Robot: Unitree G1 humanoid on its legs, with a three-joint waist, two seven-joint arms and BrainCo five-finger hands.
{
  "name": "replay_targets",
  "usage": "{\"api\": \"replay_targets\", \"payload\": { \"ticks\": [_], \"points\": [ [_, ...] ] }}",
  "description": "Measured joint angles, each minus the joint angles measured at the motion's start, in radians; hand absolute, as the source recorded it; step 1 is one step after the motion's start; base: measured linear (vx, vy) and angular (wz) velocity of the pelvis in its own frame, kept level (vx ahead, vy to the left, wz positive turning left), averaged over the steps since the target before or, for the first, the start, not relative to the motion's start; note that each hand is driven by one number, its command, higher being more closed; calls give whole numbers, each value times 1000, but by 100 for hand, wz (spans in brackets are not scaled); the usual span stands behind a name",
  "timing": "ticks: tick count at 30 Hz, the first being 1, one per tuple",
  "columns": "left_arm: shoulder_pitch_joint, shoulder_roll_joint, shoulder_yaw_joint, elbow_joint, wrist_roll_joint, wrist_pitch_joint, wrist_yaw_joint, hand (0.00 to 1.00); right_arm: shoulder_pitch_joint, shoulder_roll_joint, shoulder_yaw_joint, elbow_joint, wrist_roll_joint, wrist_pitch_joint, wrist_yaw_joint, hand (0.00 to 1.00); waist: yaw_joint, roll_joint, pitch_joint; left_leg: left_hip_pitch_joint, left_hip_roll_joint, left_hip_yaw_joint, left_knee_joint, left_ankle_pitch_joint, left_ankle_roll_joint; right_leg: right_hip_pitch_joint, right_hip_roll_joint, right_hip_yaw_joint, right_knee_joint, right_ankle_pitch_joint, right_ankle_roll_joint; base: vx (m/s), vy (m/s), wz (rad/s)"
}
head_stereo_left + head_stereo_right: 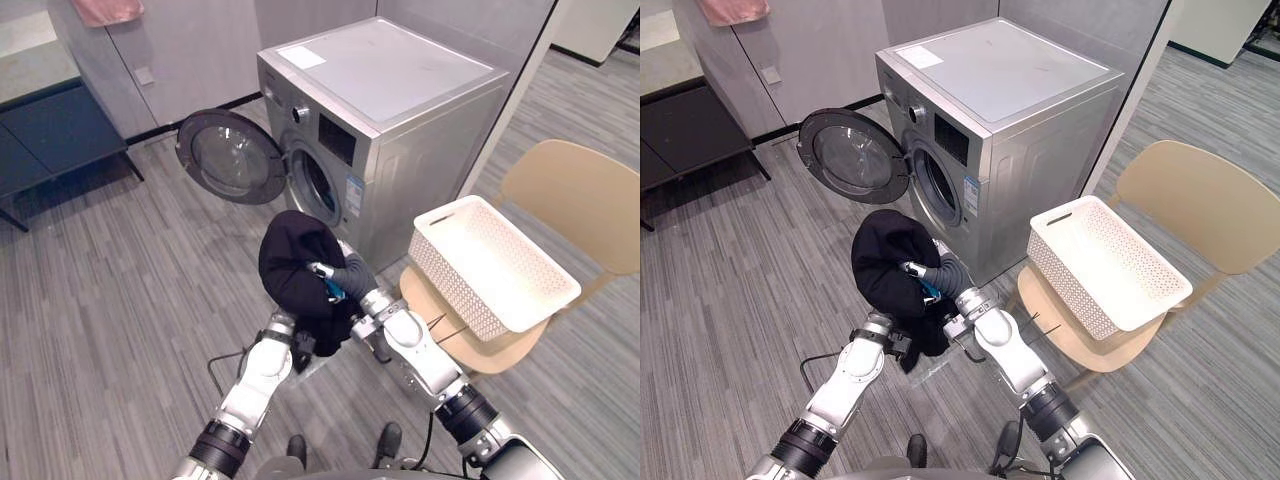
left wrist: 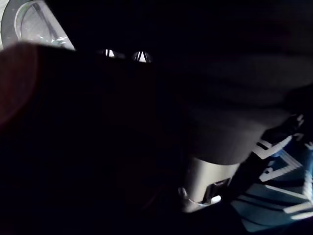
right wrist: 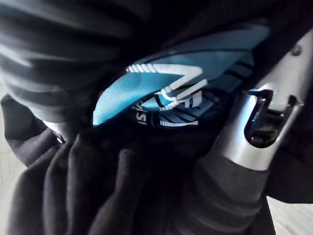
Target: Pick up the laundry basket with both hands and put the clothes into the washing machine.
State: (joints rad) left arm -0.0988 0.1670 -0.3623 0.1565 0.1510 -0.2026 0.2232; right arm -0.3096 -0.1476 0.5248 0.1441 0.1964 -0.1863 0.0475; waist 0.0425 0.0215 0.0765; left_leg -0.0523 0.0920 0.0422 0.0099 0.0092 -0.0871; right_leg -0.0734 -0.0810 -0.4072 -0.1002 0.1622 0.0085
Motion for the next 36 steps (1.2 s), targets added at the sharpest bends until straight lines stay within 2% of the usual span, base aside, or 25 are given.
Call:
{"api": "replay_targets", "payload": {
  "ticks": [6, 9, 13, 17, 22, 23, 24, 26, 29, 30, 31, 32, 33, 34, 35, 36],
  "points": [
    [2, 15, 8, 16, 0, 2, -1, 100, 10, -21, 8, 0, 6, -4, 24, 0, 0, -9, -6, -3, 14, 4, 1, 3, -5, -6, 16, 6, -3, 0, -16, -9, 6, -4],
    [24, 14, 15, 43, 0, 2, -7, 100, 59, -28, -19, -1, -52, -9, 25, 0, 0, -16, -10, -3, 17, 11, 0, 3, -5, -10, 23, 15, -3, 0, -16, 12, 17, -8],
    [87, 2, 84, 52, 0, 11, -12, 100, 194, -42, -96, -2, -131, -5, 40, 0, -1, -25, -16, -3, 17, 14, -1, 3, -5, -12, 28, 22, 0, 0, -16, 11, 10, -3],
    [148, 6, 210, 89, 0, 9, -28, 100, 320, -80, -225, 22, -233, -1, 37, 0, -2, -27, -17, 8, 13, 13, -13, 9, -13, -7, 27, 21, 0, 0, -16, 16, 36, 1],
    [171, 1, 275, 222, -34, 22, -37, 100, 382, -87, -370, 181, -263, 0, 13, 0, -3, -28, -9, -62, 12, -24, 25, -2, -10, -17, 8, -56, 0, -26, -8, -20, 25, 45],
    [175, -5, 286, 244, -47, 26, -49, 100, 385, -85, -390, 236, -268, 1, 5, 0, -3, -26, -1, -85, 30, 47, 33, -11, 22, -24, 4, -87, 0, -35, 4, -19, -18, 56],
    [178, -9, 288, 250, -54, 29, -49, 100, 386, -82, -398, 258, -268, 3, -3, 0, -7, -25, -1, -92, 35, 81, 31, -15, 38, -27, -4, -96, 0, -37, 7, 28, -20, 73],
    [207, -35, 298, 271, -72, 32, -55, 100, 384, -67, -437, 356, -287, 22, -26, 0, -3, -11, 6, -101, 44, 156, 27, -18, 42, -28, -24, -114, 0, -41, 14, 74, 31, 49],
    [261, -44, 342, 304, -72, 40, -72, 100, 377, -28, -453, 440, -312, 43, -29, 0, 2, -8, 8, -112, 44, 157, 63, -18, 42, -17, -35, -119, 2, -54, 34, 93, 90, 9],
    [280, -50, 361, 328, -73, 43, -73, 100, 373, -13, -459, 471, -323, 45, -33, 0, 3, -5, 10, -116, 44, 158, 88, -24, 46, -22, -52, -123, 38, -77, 57, 157, 126, 12],
    [297, -57, 374, 358, -74, 48, -74, 100, 374, 2, -473, 497, -325, 50, -45, 0, 0, -6, 16, -127, 39, 163, 135, -58, 77, -48, -94, -126, 137, -125, 82, 227, 218, 24],
    [315, -59, 375, 378, -78, 56, -78, 100, 381, 19, -495, 525, -323, 61, -53, 0, -1, -15, 22, -138, 19, 160, 198, -107, 79, -93, -169, -126, 312, -209, 102, 194, 200, 40],
    [323, -58, 376, 386, -79, 62, -81, 100, 384, 26, -503, 540, -322, 66, -60, 0, -4, -31, 29, -139, -3, 148, 225, -132, 72, -114, -215, -124, 410, -248, 100, 169, 162, 54],
    [324, -56, 376, 394, -79, 68, -86, 100, 390, 30, -512, 546, -322, 73, -66, 0, -6, -48, 37, -138, -30, 131, 248, -155, 75, -133, -267, -102, 507, -277, 84, 155, 109, 67],
    [328, -60, 374, 397, -79, 76, -88, 100, 391, 30, -525, 550, -315, 85, -71, 0, -5, -60, 52, -132, -65, 111, 271, -179, 96, -175, -321, -36, 640, -280, 60, 222, 177, 95],
    [330, -58, 373, 392, -79, 79, -87, 100, 394, 33, -530, 549, -292, 86, -83, 0, -19, -63, 72, -108, -98, 65, 288, -198, 116, -256, -338, 120, 829, -221, -18, 241, 202, 92]
  ]
}}
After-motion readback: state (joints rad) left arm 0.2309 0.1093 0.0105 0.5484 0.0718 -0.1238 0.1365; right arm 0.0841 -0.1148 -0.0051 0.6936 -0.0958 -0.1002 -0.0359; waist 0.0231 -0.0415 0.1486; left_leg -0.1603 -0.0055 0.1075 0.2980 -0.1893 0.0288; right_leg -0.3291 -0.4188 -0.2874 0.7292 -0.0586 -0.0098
